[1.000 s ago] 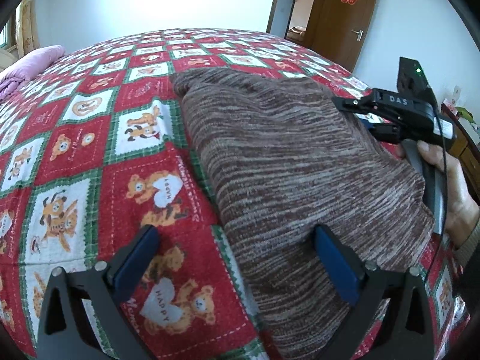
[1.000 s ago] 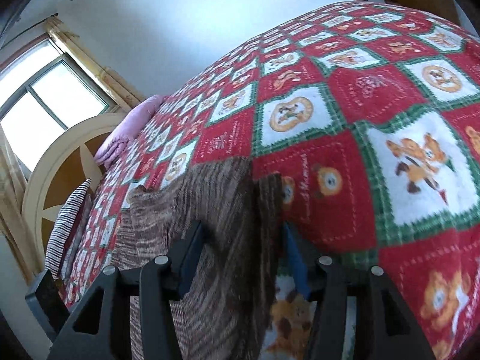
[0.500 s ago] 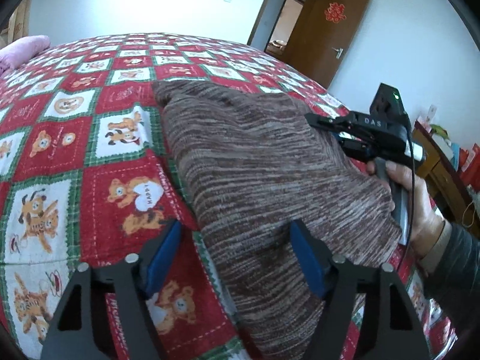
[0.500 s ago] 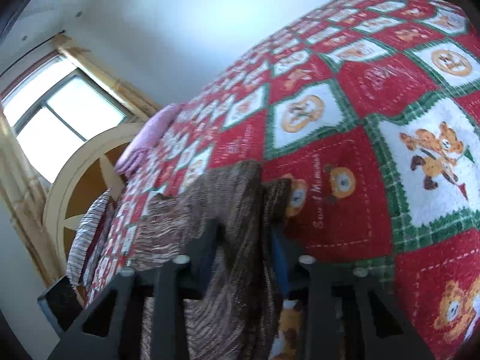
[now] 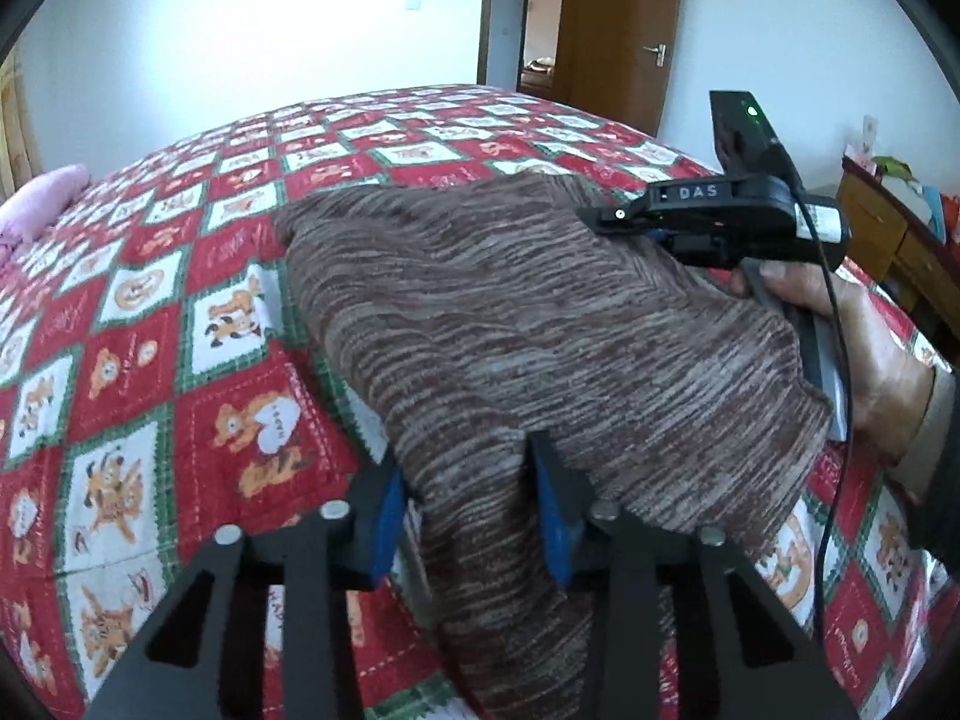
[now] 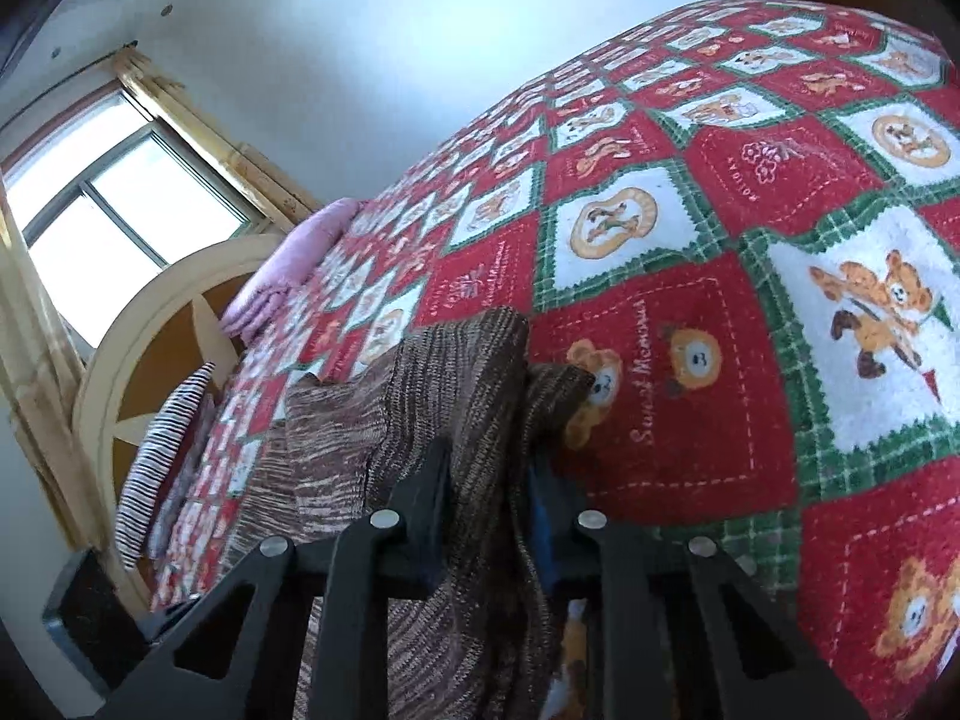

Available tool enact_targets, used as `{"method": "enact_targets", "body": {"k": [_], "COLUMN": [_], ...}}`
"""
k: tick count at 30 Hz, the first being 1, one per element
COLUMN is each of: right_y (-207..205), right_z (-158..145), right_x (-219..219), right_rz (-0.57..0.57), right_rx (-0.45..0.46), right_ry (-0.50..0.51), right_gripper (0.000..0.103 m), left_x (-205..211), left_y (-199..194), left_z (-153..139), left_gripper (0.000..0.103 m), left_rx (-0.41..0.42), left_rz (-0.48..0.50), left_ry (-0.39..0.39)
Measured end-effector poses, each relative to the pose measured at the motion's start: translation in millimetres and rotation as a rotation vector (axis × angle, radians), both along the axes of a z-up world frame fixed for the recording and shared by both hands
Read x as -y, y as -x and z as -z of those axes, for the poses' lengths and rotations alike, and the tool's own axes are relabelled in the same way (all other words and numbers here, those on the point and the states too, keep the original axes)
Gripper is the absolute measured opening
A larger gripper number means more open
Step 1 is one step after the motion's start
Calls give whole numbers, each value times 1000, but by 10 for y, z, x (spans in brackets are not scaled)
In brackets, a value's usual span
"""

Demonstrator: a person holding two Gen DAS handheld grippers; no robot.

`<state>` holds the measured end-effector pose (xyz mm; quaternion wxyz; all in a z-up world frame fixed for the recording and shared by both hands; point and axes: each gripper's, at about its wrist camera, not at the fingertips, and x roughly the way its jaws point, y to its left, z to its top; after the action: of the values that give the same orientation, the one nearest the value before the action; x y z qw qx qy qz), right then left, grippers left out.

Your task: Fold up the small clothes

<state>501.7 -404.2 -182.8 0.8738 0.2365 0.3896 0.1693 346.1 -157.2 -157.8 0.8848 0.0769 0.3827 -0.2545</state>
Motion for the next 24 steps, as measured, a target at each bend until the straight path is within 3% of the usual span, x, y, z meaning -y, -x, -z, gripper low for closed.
{"method": "enact_targets", "body": {"k": [7, 17, 24], "right_y": [123, 491, 820], "right_z": [-158, -497, -526], "right_x": [-181, -416, -592], "right_rz": [41, 47, 43], "right_rx": [9, 64, 66], "right_ry": [129, 151, 141], "right_gripper": [21, 20, 20], "left_x": [-1, -102, -281], "left_y": [87, 299, 551], "left_z": [-124, -340, -412], "left_gripper": [26, 25, 25], "left_rx": [32, 54, 55], "left_rz": [21, 31, 28], "left_ry": [-67, -58, -63]}}
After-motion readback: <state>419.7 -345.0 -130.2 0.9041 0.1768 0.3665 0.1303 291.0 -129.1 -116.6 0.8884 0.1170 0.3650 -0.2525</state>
